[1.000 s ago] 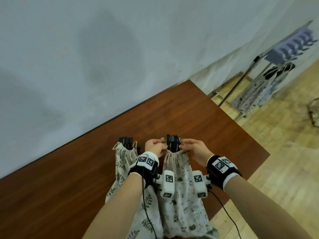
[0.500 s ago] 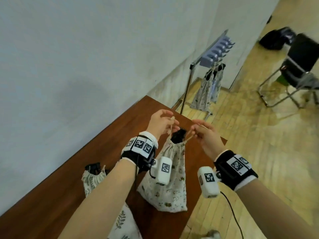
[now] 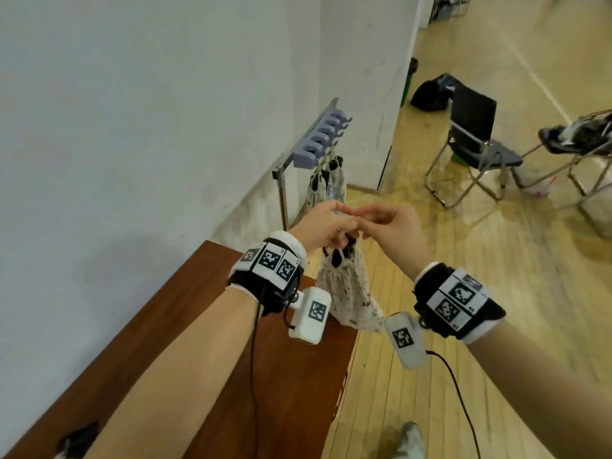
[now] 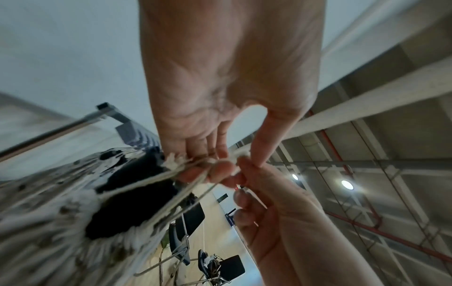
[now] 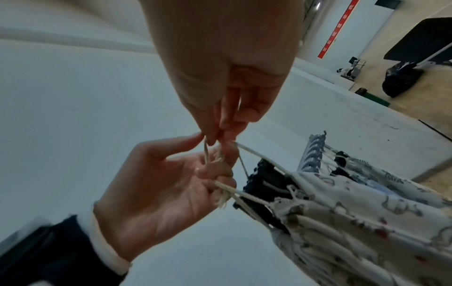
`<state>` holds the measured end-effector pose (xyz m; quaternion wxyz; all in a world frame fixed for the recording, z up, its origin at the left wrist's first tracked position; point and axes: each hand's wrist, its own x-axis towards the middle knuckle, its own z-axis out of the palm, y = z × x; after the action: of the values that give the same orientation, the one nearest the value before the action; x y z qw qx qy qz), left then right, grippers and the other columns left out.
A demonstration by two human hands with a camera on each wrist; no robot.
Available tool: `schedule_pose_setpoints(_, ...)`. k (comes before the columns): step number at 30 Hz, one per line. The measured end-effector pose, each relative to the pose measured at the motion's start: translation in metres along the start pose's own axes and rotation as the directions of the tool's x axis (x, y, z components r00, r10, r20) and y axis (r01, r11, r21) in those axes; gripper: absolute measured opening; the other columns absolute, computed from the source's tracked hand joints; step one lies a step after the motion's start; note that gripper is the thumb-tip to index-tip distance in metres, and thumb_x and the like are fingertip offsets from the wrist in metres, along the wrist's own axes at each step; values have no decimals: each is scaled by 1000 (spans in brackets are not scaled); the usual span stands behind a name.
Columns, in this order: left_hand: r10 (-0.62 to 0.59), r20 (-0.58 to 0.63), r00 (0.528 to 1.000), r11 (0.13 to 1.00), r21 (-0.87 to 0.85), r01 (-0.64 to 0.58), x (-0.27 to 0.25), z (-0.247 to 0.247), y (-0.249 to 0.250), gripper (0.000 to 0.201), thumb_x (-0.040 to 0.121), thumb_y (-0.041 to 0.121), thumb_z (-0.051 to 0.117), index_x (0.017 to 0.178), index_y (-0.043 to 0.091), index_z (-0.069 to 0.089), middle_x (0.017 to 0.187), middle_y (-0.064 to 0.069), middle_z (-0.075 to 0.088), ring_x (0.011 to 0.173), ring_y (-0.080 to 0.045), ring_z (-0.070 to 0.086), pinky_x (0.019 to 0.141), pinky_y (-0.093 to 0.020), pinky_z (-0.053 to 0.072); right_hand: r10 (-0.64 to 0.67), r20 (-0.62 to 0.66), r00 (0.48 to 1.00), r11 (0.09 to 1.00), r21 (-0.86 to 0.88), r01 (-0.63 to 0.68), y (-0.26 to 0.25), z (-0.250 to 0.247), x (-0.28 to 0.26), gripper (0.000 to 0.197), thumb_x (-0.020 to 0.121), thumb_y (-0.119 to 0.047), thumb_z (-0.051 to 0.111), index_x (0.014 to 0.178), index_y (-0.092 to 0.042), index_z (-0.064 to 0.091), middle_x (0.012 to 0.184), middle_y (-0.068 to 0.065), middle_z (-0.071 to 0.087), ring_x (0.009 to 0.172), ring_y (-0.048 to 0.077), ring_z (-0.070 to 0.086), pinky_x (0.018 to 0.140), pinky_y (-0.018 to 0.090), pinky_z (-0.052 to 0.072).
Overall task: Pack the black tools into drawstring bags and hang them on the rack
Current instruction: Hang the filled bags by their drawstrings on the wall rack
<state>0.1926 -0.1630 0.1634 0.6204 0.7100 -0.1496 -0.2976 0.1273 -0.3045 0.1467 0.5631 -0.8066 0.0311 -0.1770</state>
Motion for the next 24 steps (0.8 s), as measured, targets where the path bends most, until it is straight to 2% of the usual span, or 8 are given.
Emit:
schedule_pose_setpoints(2, 11, 26, 1000, 1000, 15, -11, 32, 15, 12, 38, 89, -3, 57, 124, -4, 43, 63, -5, 55, 47, -14, 42, 47, -25, 35, -20, -26, 999, 999, -45, 19, 15, -26, 28, 2, 84, -27, 73, 83, -26, 74, 62, -4, 64, 53, 3, 53, 54, 15, 42)
schedule_pose_setpoints(4, 12, 60, 998, 1000, 6, -13, 67, 31, 22, 43, 88, -9, 55, 127, -1, 40, 67, -7, 51, 50, -15, 37, 48, -25, 33, -18, 93, 996, 994, -106, 28, 34, -53, 60, 8, 89, -28, 67, 92, -26, 74, 65, -8, 61, 55, 3, 48, 58, 18, 39)
schedule_pose_setpoints(7, 24, 35, 999, 1000, 8, -24, 125, 51, 42, 42, 87, -10, 54, 126, 2, 41, 72, -8, 51, 48, -13, 41, 50, -25, 37, 87, 284, 955, 995, -73, -69, 68, -90, 113, 23, 99, -28, 51, 108, -23, 71, 88, -15, 71, 80, 1, 62, 77, 20, 47)
schedule_pose_setpoints(10, 24, -35, 999, 999, 25, -24, 181, 66, 64, 40, 87, -11, 54, 124, 0, 44, 63, -5, 52, 46, -12, 45, 50, -25, 42, 203, 375, 905, 966, 74, -247, 98, -122, 167, 28, 96, -28, 54, 107, -9, 72, 107, 7, 72, 105, 21, 65, 103, 40, 46)
schedule_pose_setpoints(15, -9, -111, 994, 1000, 18, 11, 259, 68, 77, 38, 87, -9, 54, 123, 1, 46, 79, -17, 58, 50, -14, 49, 54, -26, 47, 167, 594, 787, 966, 60, -250, 132, -158, 250, 16, 93, -15, 57, 93, -12, 72, 98, 4, 73, 103, 20, 66, 99, 34, 47)
schedule_pose_setpoints(18, -39, -126, 991, 997, 68, 48, 301, 59, 71, 35, 86, -8, 56, 120, 0, 49, 77, -15, 59, 60, -20, 54, 62, -33, 50, 188, 618, 764, 972, -8, -233, 158, -159, 294, 23, 85, -34, 61, 83, -13, 71, 90, 1, 70, 97, 18, 65, 93, 34, 47)
schedule_pose_setpoints(21, -46, -156, 987, 986, 153, 70, 347, 40, 57, 34, 84, 0, 64, 116, 1, 54, 88, -24, 66, 78, -26, 61, 88, -46, 51, 218, 635, 741, 969, -46, -244, 189, -146, 342, 25, 93, -19, 56, 70, -15, 64, 75, -4, 62, 82, 14, 59, 90, 36, 47)
schedule_pose_setpoints(24, -65, -189, 980, 974, 203, 104, 398, 8, 43, 33, 83, 7, 69, 113, 3, 57, 98, -23, 69, 82, -21, 61, 88, -42, 50, 271, 625, 732, 954, -76, -288, 220, -127, 398, 23, 91, -15, 58, 68, -16, 63, 75, -4, 61, 82, 15, 58, 92, 38, 48)
